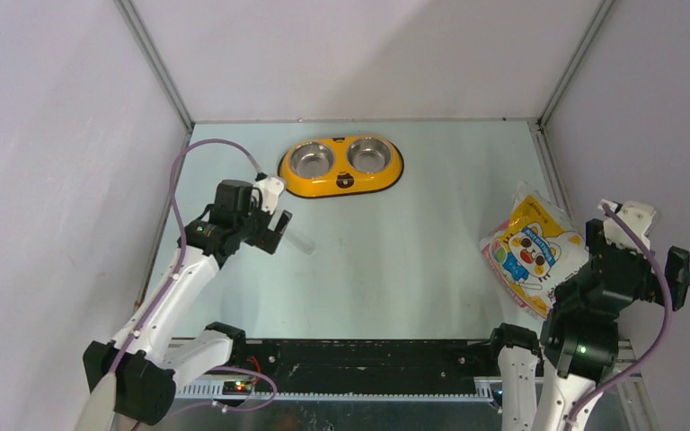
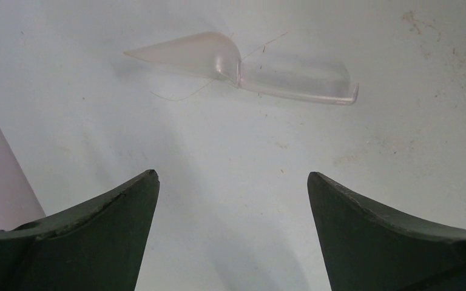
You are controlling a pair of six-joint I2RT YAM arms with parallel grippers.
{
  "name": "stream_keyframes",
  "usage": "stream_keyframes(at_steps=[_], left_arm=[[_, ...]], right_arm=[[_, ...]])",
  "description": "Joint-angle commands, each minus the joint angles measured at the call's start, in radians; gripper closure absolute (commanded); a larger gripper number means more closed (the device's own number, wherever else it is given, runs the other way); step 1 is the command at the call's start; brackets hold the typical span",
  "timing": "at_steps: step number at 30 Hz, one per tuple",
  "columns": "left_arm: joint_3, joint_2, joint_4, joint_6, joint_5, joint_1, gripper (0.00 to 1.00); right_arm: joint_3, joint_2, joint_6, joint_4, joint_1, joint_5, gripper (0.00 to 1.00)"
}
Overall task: Serve the pet food
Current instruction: Move the pet food bag to the center of the board.
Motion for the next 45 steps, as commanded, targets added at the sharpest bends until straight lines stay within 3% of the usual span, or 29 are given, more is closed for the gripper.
stream_keyframes(at_steps=[1, 5, 8, 15, 19, 25, 37, 45], left_arm=[[0.089, 0.018, 0.016, 0.050, -0.040, -0.055, 0.00], [0.147, 0.059, -0.003, 0.101, -0.083, -0.124, 0.00], [0.194, 0.097, -0.014, 0.118, -0.096, -0.170, 0.00], [0.294, 0.188, -0.013, 0.109, -0.074, -0.225, 0.00], [0.371, 0.257, -0.015, 0.107, -0.069, -0.269, 0.00], [0.509, 0.386, -0.024, 0.106, -0.009, -0.356, 0.00], [0.833, 0.691, -0.082, 0.056, 0.322, -0.461, 0.00], [0.985, 0.840, -0.086, 0.027, 0.364, -0.558, 0.00]], right_arm=[[-0.009, 0.079, -0.037, 0.116, -0.016, -0.016, 0.00], [-0.005, 0.139, -0.014, 0.121, -0.091, -0.116, 0.00], [0.026, 0.210, 0.017, 0.086, -0.244, -0.267, 0.00], [0.152, 0.392, 0.023, -0.180, -0.806, -1.090, 0.08], [0.158, 0.466, -0.042, -0.226, -0.927, -1.242, 0.10], [0.138, 0.472, -0.119, -0.258, -1.016, -1.299, 0.11], [0.021, 0.466, -0.185, -0.151, -1.059, -1.205, 0.11], [-0.047, 0.460, -0.284, -0.124, -1.128, -1.197, 0.11]])
